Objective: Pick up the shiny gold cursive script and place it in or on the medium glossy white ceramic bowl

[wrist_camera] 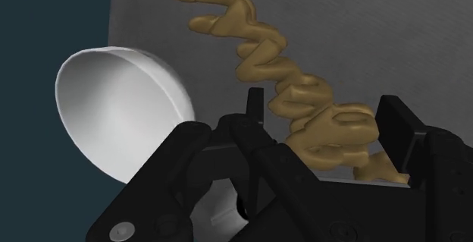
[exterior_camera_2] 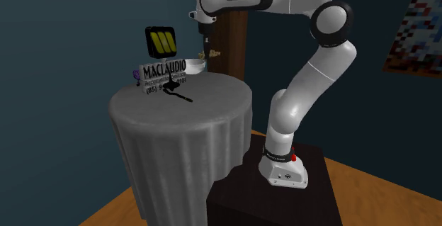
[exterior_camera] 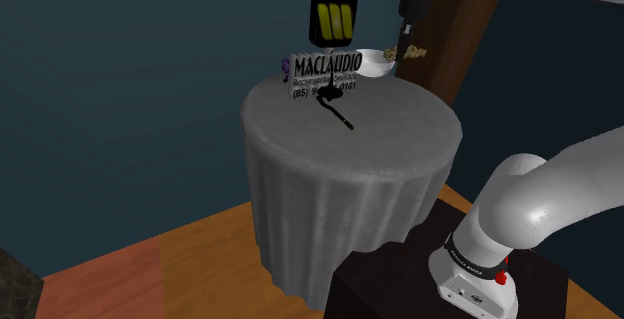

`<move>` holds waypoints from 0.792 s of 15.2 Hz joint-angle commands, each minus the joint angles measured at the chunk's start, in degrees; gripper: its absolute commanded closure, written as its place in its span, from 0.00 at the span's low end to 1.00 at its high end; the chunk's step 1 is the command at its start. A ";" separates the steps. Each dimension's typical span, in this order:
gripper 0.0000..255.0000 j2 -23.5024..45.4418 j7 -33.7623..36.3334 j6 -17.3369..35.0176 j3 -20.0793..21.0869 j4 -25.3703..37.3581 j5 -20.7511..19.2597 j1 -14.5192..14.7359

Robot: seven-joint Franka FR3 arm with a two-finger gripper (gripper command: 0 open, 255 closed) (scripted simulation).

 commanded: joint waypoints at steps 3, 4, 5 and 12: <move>1.00 9.32 -3.63 2.17 -3.52 8.12 1.18 0.09; 1.00 11.56 -4.51 2.52 -4.30 10.18 1.69 0.10; 1.00 13.84 -5.44 2.81 -5.06 12.33 2.30 0.07; 1.00 31.26 -12.75 2.49 -9.80 30.51 9.07 -1.56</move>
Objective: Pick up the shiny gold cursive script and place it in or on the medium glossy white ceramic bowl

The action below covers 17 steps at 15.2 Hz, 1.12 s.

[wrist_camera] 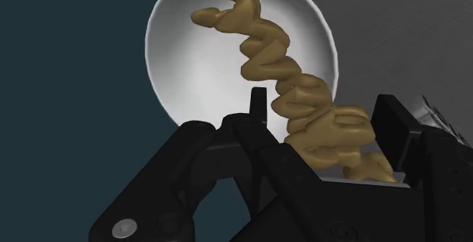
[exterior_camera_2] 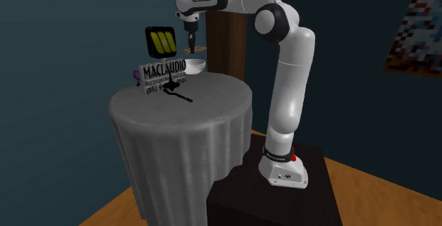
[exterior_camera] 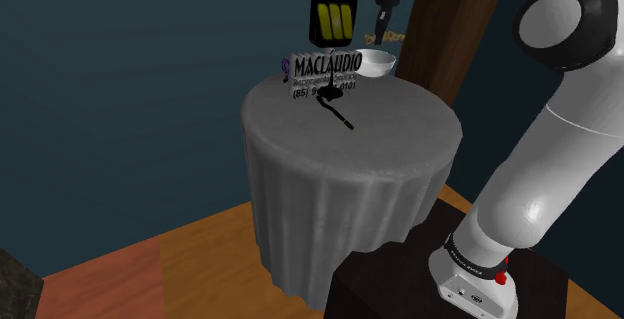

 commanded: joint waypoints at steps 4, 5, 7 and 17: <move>1.00 16.67 -6.26 -4.01 -2.42 20.28 7.96 -4.36; 1.00 16.25 -6.04 -3.07 -2.17 18.94 7.69 -4.37; 1.00 15.52 -5.67 -1.21 -2.06 16.37 7.30 -4.11; 1.00 13.31 -4.17 7.30 -1.90 5.68 6.07 -3.18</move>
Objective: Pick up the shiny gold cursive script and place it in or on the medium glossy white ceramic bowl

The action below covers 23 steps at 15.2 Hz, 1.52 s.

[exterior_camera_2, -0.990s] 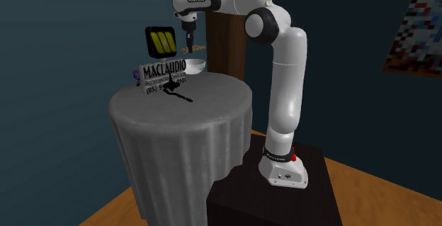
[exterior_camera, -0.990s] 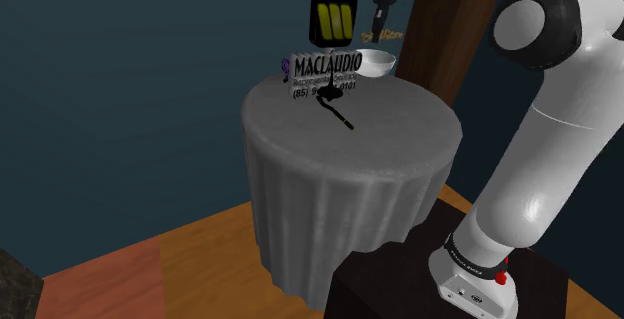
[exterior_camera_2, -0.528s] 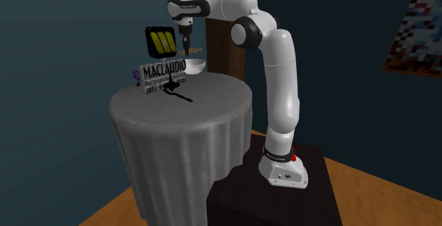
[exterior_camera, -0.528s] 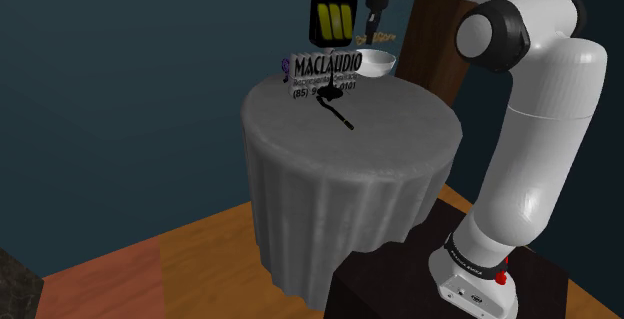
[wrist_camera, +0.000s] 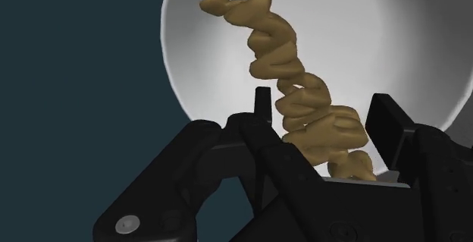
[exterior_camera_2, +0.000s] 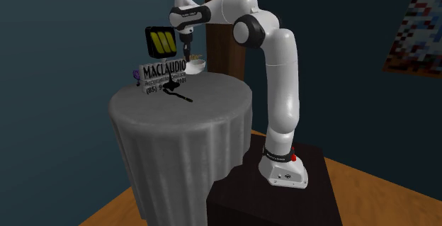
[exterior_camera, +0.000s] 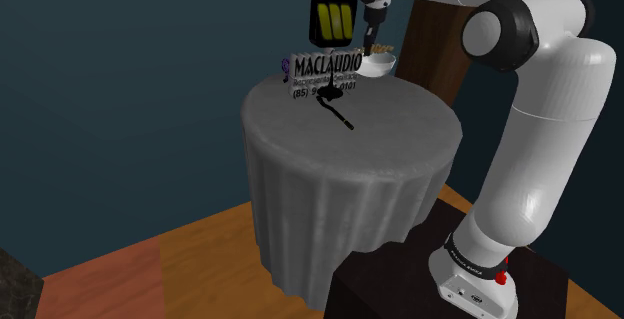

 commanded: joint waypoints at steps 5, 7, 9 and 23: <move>1.00 -0.05 0.15 1.74 0.01 -1.75 -0.07 0.00; 1.00 -0.05 0.15 1.74 0.02 -1.75 -0.07 -0.01; 1.00 -0.05 0.15 1.74 0.03 -1.75 -0.07 -0.01; 0.00 -0.68 0.21 -5.27 0.20 4.62 -0.33 0.46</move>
